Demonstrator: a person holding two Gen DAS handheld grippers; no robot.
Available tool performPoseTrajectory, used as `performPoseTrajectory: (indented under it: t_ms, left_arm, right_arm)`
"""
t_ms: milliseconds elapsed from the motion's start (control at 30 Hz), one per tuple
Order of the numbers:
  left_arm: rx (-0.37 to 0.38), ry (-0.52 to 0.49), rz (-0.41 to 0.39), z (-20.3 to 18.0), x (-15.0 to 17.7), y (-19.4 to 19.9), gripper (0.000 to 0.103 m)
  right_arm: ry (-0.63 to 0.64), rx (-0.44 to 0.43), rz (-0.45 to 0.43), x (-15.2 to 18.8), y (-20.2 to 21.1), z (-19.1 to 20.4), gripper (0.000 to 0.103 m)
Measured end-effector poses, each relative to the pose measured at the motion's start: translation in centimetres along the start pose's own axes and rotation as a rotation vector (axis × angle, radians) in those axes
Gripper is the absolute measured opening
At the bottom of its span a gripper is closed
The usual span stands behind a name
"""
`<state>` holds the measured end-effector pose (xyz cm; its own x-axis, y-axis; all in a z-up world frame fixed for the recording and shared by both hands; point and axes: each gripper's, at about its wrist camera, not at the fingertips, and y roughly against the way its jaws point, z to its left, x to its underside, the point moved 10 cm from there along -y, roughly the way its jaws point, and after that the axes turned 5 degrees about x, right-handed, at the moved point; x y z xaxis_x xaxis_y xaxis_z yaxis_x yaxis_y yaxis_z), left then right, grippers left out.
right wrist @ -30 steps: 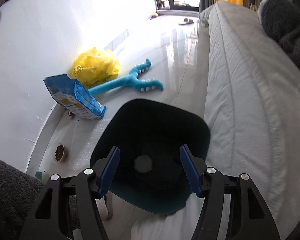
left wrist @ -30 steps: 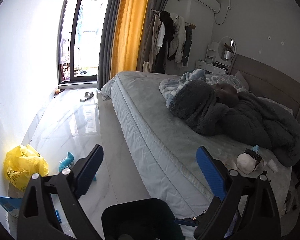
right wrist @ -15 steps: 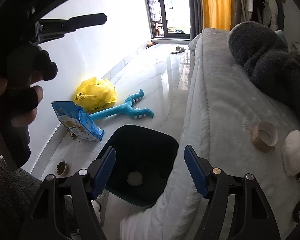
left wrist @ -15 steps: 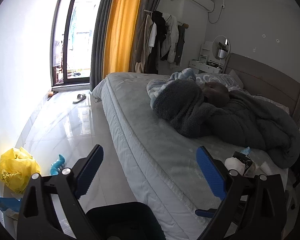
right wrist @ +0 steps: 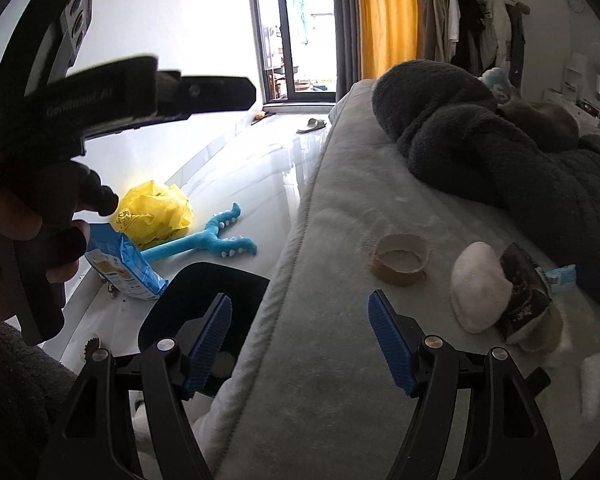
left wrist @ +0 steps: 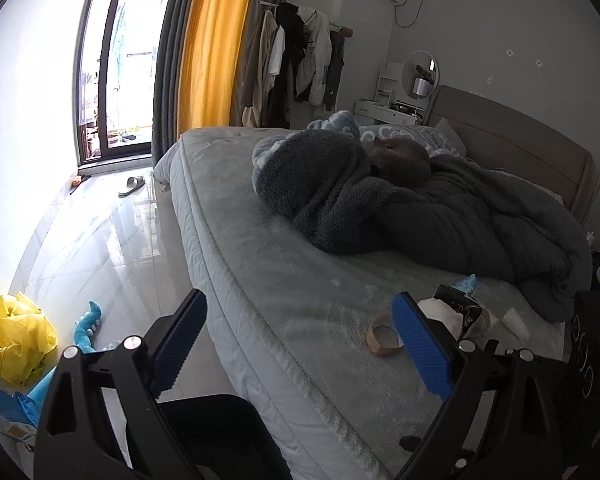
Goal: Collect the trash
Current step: 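Grasp the brown tape core with the left tool while the right tool approaches another black curved piece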
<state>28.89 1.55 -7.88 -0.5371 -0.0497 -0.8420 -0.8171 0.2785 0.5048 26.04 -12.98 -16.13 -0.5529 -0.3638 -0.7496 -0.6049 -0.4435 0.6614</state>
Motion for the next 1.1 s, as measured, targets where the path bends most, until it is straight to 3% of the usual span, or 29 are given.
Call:
performPoseTrajectory:
  t_ms: [400, 1100]
  left_arm:
    - [0.076, -0.040, 0.071, -4.4, 1.6, -3.1, 0.095]
    - [0.126, -0.095, 0.216, -7.0, 5.9, -10.3, 0.092]
  right_arm:
    - [-0.086, 0.071, -0.035, 1.1, 2.2, -7.3, 0.072]
    - [-0.091, 0.001, 0.018, 5.4, 1.9, -13.6, 0.072]
